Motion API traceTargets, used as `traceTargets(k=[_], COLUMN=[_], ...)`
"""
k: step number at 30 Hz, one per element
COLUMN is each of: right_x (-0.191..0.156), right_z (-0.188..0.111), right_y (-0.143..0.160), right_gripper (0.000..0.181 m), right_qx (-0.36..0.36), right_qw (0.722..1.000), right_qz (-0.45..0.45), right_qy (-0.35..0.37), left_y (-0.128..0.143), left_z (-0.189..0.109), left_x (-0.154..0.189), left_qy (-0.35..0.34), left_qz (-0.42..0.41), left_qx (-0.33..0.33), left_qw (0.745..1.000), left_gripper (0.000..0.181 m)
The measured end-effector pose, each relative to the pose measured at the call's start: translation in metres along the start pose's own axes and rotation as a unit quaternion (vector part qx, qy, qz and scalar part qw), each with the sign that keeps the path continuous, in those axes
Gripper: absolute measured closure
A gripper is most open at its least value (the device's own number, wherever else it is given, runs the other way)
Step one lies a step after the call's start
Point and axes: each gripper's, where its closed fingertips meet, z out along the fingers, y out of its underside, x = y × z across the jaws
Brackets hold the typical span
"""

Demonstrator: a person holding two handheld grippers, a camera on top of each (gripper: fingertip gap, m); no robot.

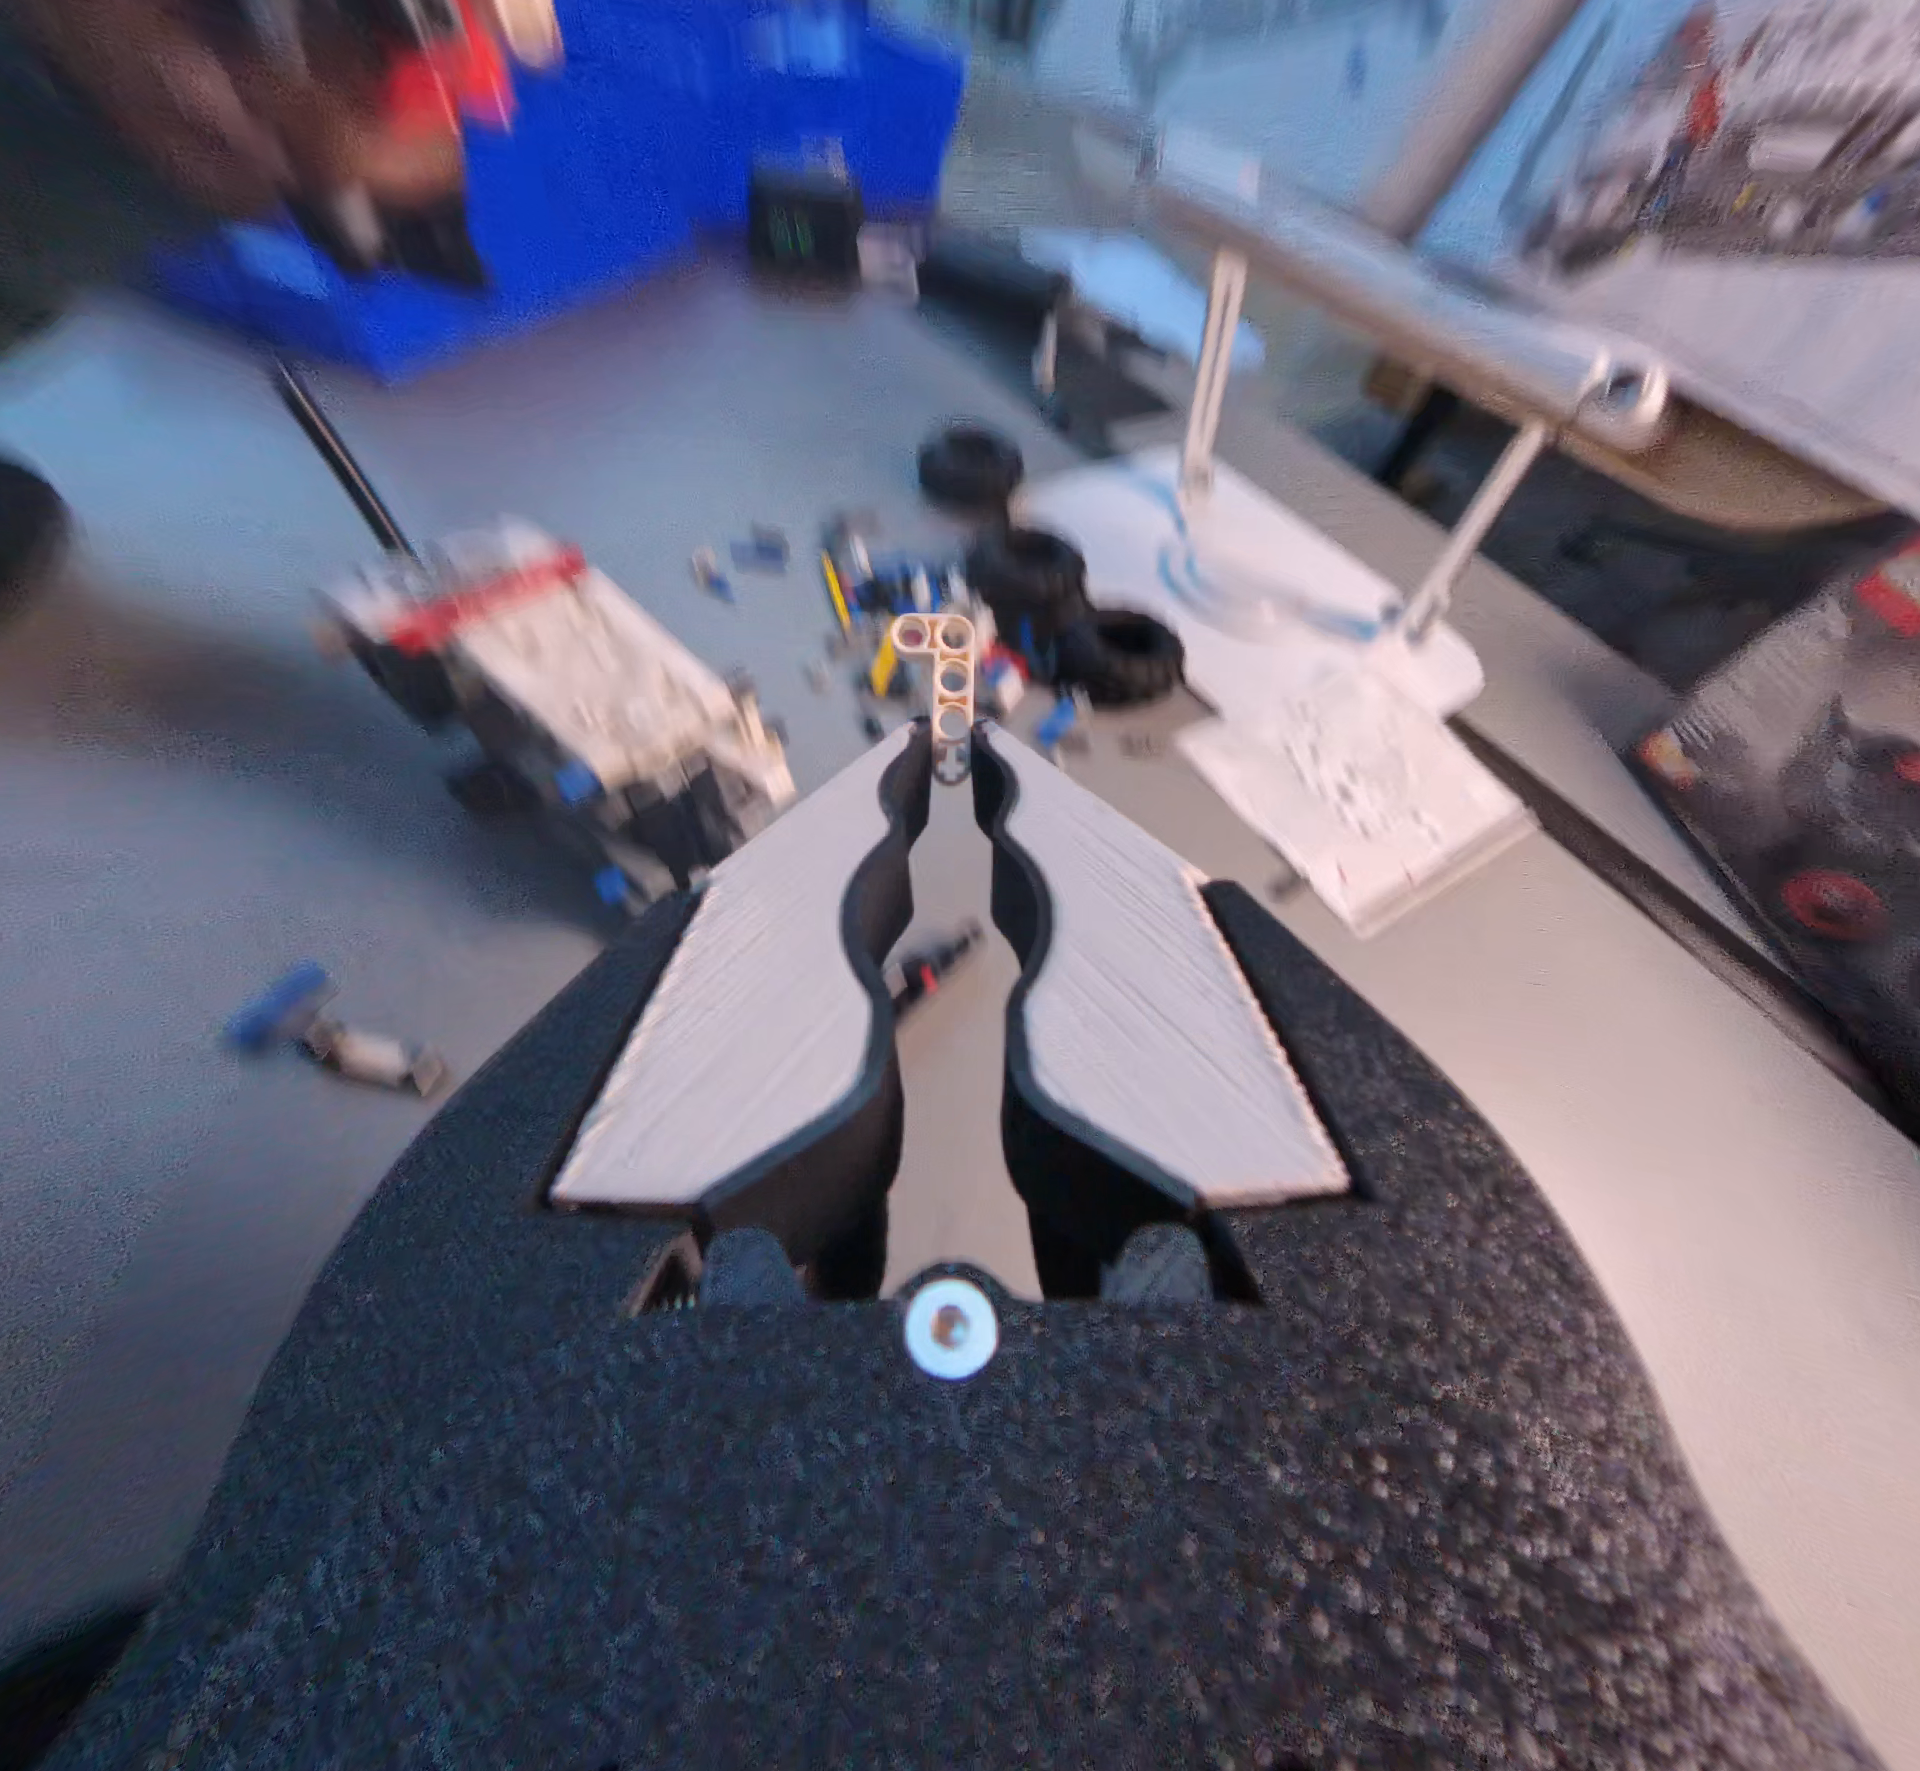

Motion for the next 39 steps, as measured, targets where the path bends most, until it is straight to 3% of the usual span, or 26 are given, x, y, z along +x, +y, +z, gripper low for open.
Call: traceTargets(k=[1, 2, 4, 6, 9, 12, 13, 16, 19, 22, 24, 27, 33, 39], right_x=[0.004, 0.005, -0.017, -0.054, -0.094, -0.111, -0.112, -0.108, -0.096, -0.049, -0.01, 0.031, 0.095, 0.111], right_z=[-0.004, -0.01, -0.016, -0.02, -0.013, -0.001, 0.001, -0.003, 0.003, 0.032, 0.056, 0.1, 0.196, 0.244], right_y=[0.036, 0.06, 0.082, 0.086, 0.089, 0.114, 0.108, 0.1, 0.048, -0.031, -0.081, -0.13, -0.172, -0.189], right_gripper=[0.175, 0.175, 0.175, 0.175, 0.175, 0.173, 0.173, 0.149, 0.147, 0.158, 0.164, 0.17, 0.181, 0.181], right_qx=[-0.101, -0.15, -0.181, -0.187, -0.21, -0.273, -0.255, -0.25, -0.157, -0.035, 0.035, 0.098, 0.11, 0.102], right_qw=[0.994, 0.986, 0.98, 0.969, 0.95, 0.926, 0.932, 0.934, 0.958, 0.986, 0.989, 0.983, 0.978, 0.979], right_qz=[-0.048, -0.075, -0.061, -0.062, -0.092, -0.123, -0.114, -0.104, -0.11, -0.137, -0.141, -0.14, -0.108, -0.069], right_qy=[0.005, 0.005, -0.062, -0.146, -0.213, -0.23, -0.232, -0.232, -0.212, -0.088, 0.003, 0.06, 0.14, 0.164], left_y=[0.0, 0.0, 0.001, 0.003, 0.006, 0.008, 0.007, 0.004, 0.002, 0.0, -0.001, -0.001, 0.0, 0.001], left_z=[-0.002, -0.004, -0.007, -0.008, -0.007, -0.007, -0.007, -0.01, -0.013, -0.017, -0.021, -0.023, -0.023, -0.023], left_x=[-0.004, -0.007, -0.012, -0.018, -0.021, -0.021, -0.021, -0.02, -0.024, -0.032, -0.035, -0.037, -0.039, -0.041], left_qy=[-0.007, -0.011, -0.019, -0.029, -0.034, -0.038, -0.039, -0.039, -0.049, -0.061, -0.065, -0.063, -0.061, -0.058], left_qz=[-0.001, -0.004, -0.01, -0.011, -0.013, -0.011, -0.01, -0.008, -0.007, -0.011, -0.017, -0.024, -0.023, -0.029], left_qx=[0.0, 0.001, 0.002, -0.002, -0.005, -0.01, -0.011, -0.008, -0.004, 0.006, 0.013, 0.017, 0.014, 0.016], left_qw=[1.0, 1.0, 1.0, 1.0, 0.999, 0.999, 0.999, 0.999, 0.999, 0.998, 0.998, 0.998, 0.998, 0.998], left_gripper=[0.165, 0.165, 0.165, 0.165, 0.165, 0.165, 0.165, 0.165, 0.165, 0.165, 0.165, 0.165, 0.165, 0.165])
